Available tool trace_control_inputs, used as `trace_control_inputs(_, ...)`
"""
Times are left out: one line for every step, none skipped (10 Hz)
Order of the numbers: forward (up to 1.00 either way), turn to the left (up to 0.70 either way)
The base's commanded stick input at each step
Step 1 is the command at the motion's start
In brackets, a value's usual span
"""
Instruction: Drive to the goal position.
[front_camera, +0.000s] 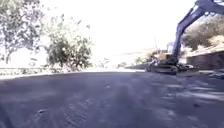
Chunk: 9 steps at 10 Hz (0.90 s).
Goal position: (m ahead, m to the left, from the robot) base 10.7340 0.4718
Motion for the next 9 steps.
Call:
trace_control_inputs(0.50, 0.00)
trace_control_inputs(0.50, 0.00)
trace_control_inputs(0.50, 0.00)
trace_control_inputs(0.50, 0.00)
trace_control_inputs(0.50, 0.00)
trace_control_inputs(0.50, 0.00)
trace_control_inputs(0.50, 0.00)
trace_control_inputs(0.50, 0.00)
trace_control_inputs(0.50, 0.00)
